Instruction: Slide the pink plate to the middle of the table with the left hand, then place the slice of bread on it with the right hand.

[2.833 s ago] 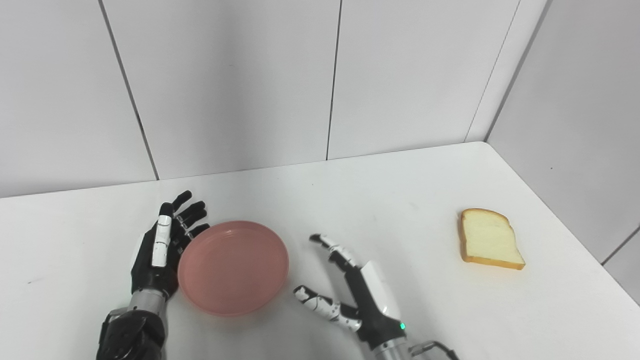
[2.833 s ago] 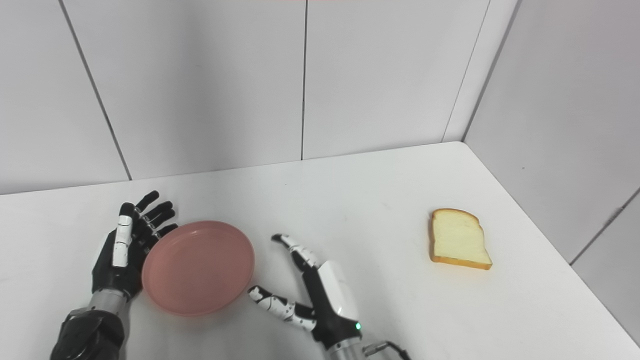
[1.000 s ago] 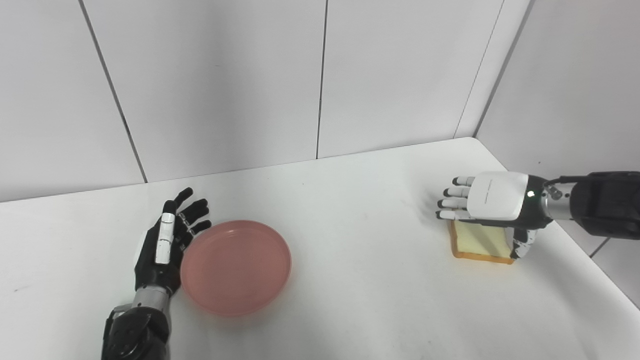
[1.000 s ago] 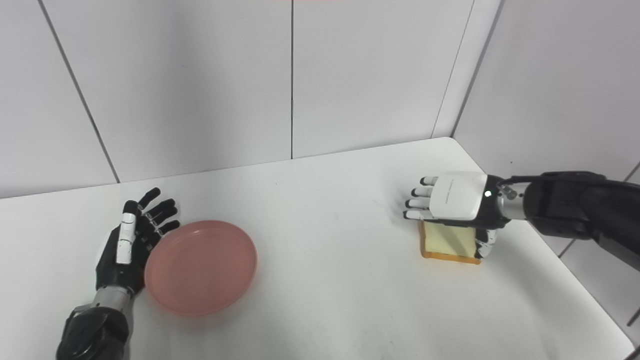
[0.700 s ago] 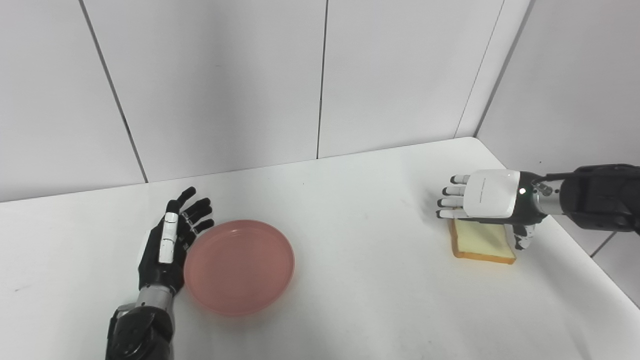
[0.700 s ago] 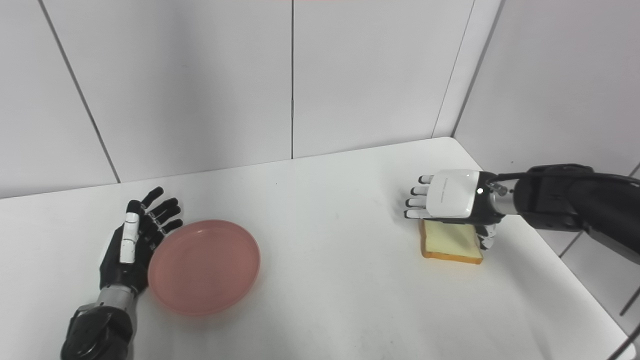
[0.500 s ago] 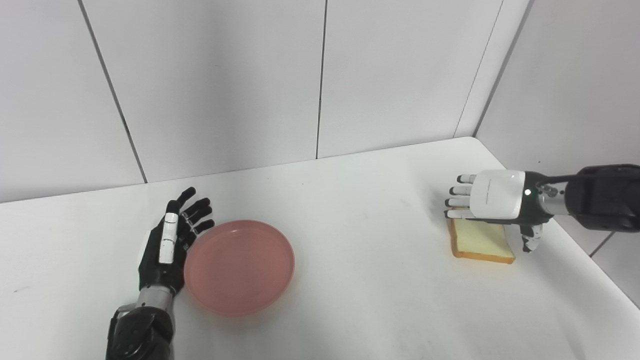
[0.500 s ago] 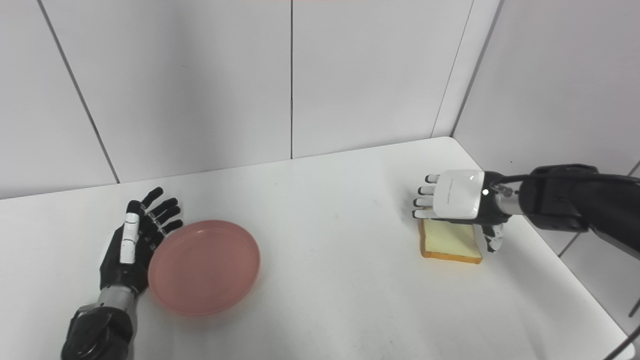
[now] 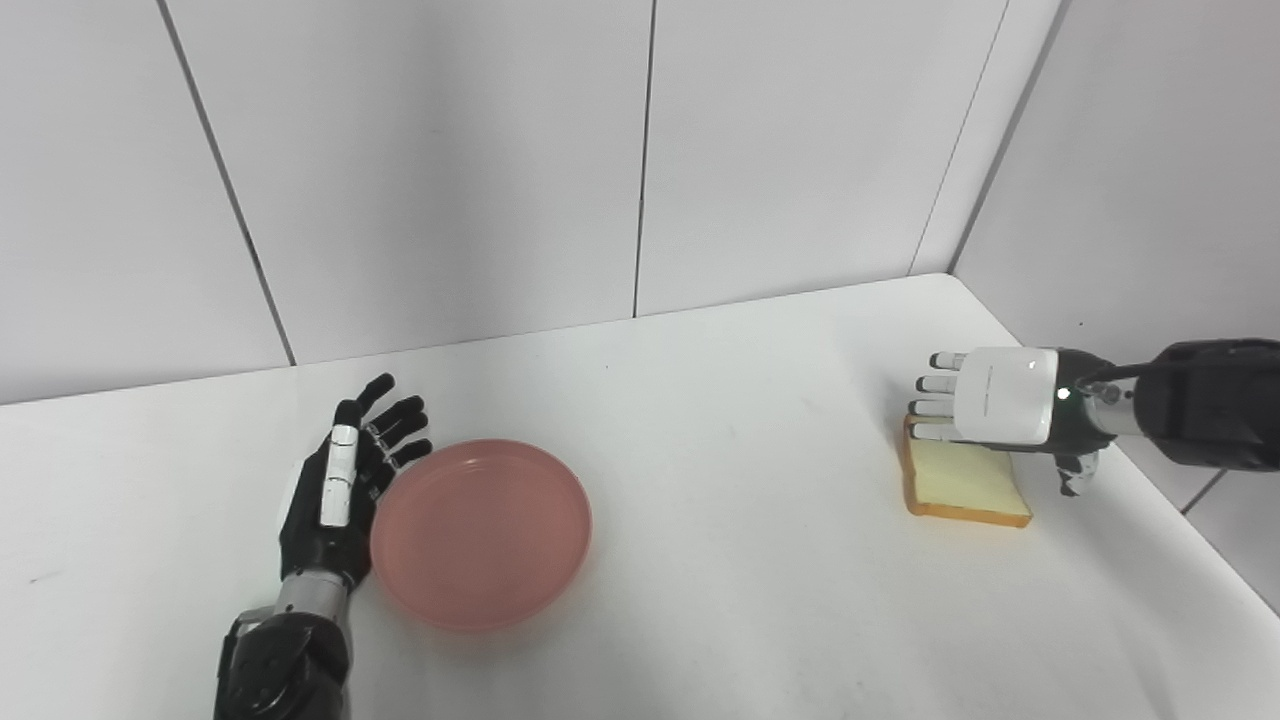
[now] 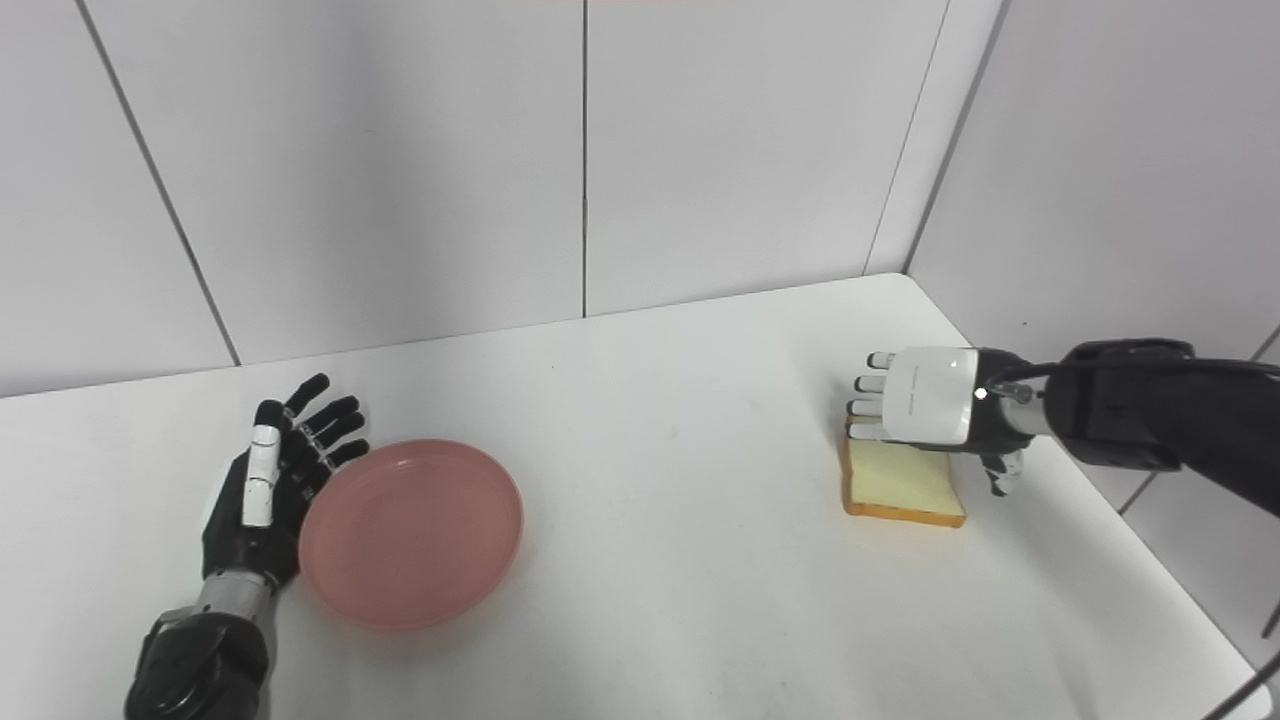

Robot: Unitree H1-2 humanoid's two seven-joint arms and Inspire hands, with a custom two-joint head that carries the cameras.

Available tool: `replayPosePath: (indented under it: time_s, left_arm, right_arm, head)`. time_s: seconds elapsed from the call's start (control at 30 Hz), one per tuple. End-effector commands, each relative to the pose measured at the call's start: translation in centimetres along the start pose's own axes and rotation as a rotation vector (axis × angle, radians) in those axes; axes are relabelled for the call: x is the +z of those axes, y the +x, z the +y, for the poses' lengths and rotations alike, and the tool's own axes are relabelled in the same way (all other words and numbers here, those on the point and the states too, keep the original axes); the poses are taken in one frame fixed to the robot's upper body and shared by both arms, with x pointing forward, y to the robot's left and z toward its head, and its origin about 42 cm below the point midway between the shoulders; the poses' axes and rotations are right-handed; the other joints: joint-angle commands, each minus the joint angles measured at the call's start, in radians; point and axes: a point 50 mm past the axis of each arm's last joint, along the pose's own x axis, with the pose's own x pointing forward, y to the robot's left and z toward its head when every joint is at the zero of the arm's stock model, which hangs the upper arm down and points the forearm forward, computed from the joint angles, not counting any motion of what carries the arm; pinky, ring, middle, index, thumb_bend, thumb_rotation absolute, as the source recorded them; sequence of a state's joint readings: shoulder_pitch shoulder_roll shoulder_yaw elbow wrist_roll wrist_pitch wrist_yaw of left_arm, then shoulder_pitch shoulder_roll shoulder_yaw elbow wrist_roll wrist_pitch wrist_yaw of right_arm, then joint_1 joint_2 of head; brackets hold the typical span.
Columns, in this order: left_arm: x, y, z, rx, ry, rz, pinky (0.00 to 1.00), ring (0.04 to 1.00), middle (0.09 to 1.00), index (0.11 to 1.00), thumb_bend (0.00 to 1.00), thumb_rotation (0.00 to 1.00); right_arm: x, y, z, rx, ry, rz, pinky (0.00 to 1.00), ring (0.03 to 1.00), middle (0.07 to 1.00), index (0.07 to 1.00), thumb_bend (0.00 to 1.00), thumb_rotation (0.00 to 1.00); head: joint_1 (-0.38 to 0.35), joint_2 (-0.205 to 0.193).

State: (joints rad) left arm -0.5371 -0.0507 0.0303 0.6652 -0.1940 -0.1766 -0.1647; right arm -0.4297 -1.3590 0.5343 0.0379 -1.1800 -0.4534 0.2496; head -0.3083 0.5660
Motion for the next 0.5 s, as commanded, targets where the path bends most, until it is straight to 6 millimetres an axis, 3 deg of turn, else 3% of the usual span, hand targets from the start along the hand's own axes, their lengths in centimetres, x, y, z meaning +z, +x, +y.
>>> replayPosePath:
  time_s: [0.0,0.07,0.2,0.47]
  left_arm:
    - [-4.5,-2.7,0.3,0.047,-0.034,0.188,0.72,0.786,0.76,0.822,0.85,0.86]
    - [-4.4,-2.8,0.3,0.048,-0.036,0.187,0.72,0.785,0.76,0.822,0.84,0.85]
    - [-4.1,-2.8,0.3,0.055,-0.031,0.187,0.72,0.781,0.75,0.819,0.85,0.85]
    - [-4.1,-2.8,0.2,0.051,-0.042,0.184,0.73,0.793,0.753,0.827,0.85,0.84]
  right_arm:
    - [-1.7,-0.9,0.3,-0.063,-0.036,0.031,1.0,0.997,1.0,1.0,0.8,0.36]
    - [-1.7,-0.5,1.0,-0.112,-0.047,0.037,1.0,0.988,0.994,0.999,0.84,0.33]
    - [-2.2,0.2,1.4,-0.144,-0.098,0.045,1.0,0.995,0.997,0.999,0.86,0.39]
    - [-1.8,1.1,1.7,-0.123,-0.155,0.04,1.0,1.0,1.0,1.0,0.81,0.42]
  head:
    - [0.006,0.004]
    - [0.006,0.004]
    - [0.008,0.005]
    - [0.021,0.007]
